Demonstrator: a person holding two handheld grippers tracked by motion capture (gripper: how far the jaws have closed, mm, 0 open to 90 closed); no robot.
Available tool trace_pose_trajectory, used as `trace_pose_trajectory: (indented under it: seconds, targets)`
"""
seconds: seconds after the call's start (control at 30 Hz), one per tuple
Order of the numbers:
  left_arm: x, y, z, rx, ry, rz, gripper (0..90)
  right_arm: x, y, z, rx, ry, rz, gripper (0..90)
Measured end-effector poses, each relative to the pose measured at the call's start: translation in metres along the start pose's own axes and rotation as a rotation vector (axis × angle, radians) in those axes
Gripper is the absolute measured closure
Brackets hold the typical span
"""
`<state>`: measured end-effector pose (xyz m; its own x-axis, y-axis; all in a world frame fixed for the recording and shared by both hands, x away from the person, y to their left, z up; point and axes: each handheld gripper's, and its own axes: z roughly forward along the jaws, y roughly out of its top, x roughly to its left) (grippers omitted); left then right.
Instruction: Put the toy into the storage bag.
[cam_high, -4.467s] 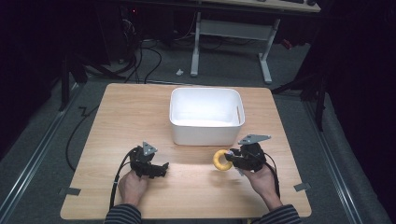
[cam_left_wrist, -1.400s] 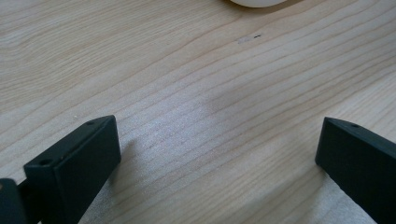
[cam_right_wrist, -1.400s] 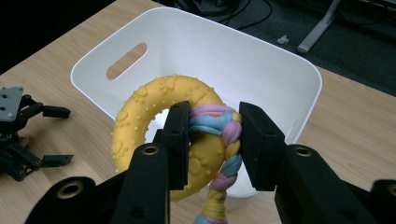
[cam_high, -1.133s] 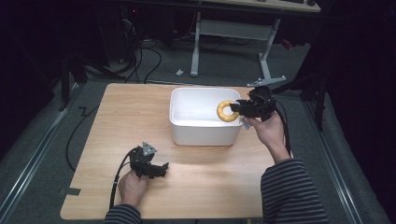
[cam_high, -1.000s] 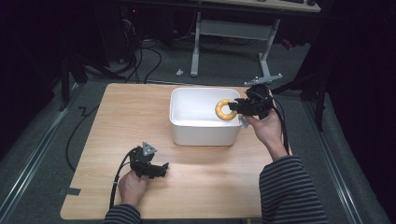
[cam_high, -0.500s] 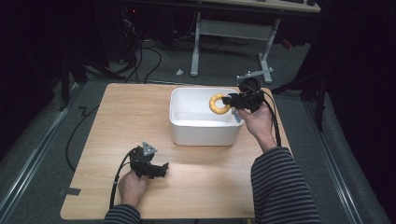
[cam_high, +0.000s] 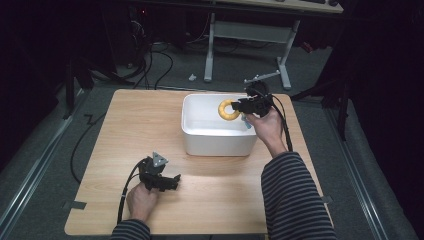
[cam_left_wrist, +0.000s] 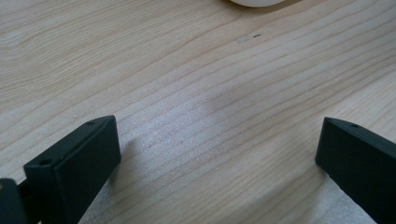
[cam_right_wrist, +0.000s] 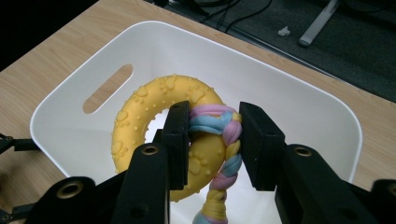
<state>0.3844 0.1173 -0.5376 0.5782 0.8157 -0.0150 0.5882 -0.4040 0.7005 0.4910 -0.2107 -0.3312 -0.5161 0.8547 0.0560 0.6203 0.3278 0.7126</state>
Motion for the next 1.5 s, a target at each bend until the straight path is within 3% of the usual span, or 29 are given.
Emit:
trace_pose_trajectory:
  seconds: [0.33, 0.87, 1.5]
  targets:
    - [0.000, 0.000, 0.000, -0.002, 0.002, 0.002, 0.2, -0.001, 0.000, 0.018, 0.029, -0.009, 0.003, 65.5]
    - [0.000, 0.000, 0.000, -0.002, 0.002, 0.001, 0.3, 0.007, -0.006, 0.035, 0.069, 0.020, -0.006, 65.5]
    - [0.000, 0.000, 0.000, -0.002, 0.000, -0.001, 0.1, 0.008, -0.026, 0.043, 0.117, 0.042, -0.023, 65.4]
